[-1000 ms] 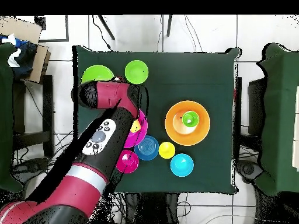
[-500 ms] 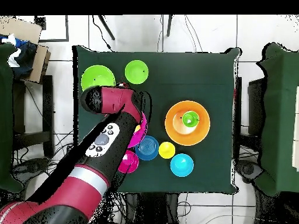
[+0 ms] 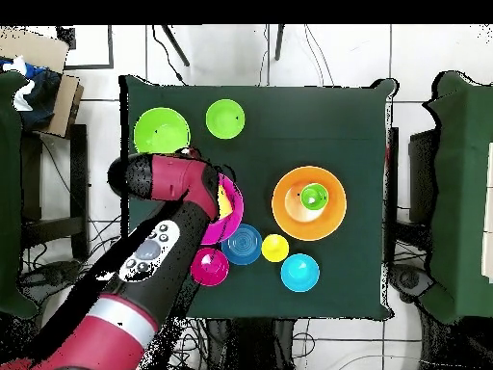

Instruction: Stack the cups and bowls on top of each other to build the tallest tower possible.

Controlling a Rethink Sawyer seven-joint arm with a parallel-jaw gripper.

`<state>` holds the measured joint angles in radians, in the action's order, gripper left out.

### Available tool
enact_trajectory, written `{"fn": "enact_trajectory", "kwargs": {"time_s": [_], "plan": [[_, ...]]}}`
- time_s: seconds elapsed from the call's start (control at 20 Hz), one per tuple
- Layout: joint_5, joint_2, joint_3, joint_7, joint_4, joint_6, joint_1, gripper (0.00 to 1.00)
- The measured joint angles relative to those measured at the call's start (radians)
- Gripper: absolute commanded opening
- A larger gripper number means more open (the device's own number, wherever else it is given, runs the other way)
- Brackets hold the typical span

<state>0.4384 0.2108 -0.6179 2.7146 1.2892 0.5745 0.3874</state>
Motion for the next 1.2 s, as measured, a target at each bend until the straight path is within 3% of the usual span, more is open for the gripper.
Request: {"fn": "enact_trajectory", "kwargs": {"time_s": [0.55, 1.2], "plan": [[0.023, 0.056, -0.002, 0.000, 0.008, 0.074, 0.026, 1.00], [0.023, 0.016, -0.003, 0.000, 0.008, 0.030, 0.001, 1.00]]}}
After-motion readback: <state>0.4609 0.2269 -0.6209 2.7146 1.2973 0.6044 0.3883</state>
